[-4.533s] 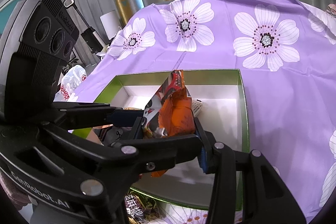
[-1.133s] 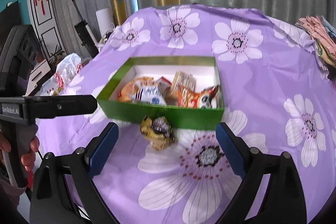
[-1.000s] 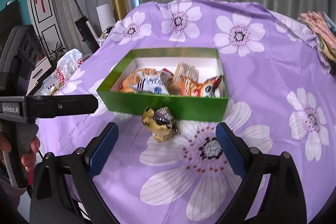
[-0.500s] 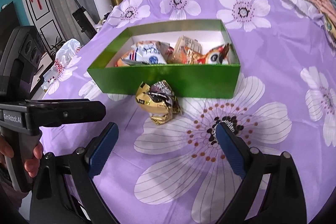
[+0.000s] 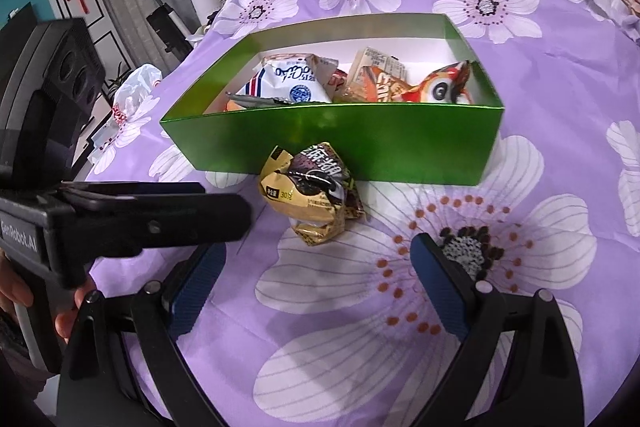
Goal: Organize snacks
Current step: 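Lower both grippers around the gold crinkled wrapper beside the box, then close both grippers on the gold wrapper and lift it, then carry the gold wrapper over the green box, then lower the gold wrapper into the green box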
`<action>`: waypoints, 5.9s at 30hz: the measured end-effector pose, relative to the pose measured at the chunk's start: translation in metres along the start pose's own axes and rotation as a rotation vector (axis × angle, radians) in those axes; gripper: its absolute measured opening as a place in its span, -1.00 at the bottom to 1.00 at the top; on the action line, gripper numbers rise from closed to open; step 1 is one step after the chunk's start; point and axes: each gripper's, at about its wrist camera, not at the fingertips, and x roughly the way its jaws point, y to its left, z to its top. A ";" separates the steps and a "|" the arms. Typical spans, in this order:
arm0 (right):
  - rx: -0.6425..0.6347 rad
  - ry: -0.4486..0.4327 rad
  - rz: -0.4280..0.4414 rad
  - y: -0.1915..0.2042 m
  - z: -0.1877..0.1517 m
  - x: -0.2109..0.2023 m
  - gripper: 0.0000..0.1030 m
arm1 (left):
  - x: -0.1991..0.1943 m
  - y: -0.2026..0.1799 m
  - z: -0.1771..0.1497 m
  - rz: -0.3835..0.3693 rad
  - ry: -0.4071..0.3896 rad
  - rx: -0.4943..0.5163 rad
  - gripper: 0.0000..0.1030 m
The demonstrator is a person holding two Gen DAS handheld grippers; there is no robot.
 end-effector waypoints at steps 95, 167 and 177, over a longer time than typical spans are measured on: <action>-0.047 -0.081 0.136 0.033 -0.010 -0.029 -0.33 | -0.025 -0.045 -0.010 0.015 -0.076 0.146 0.13; -0.139 -0.220 0.063 0.037 0.105 -0.007 -0.33 | -0.047 -0.031 0.109 0.004 -0.241 0.216 0.13; -0.129 -0.202 0.058 0.032 0.111 0.008 -0.33 | -0.034 -0.020 0.121 0.003 -0.215 0.201 0.13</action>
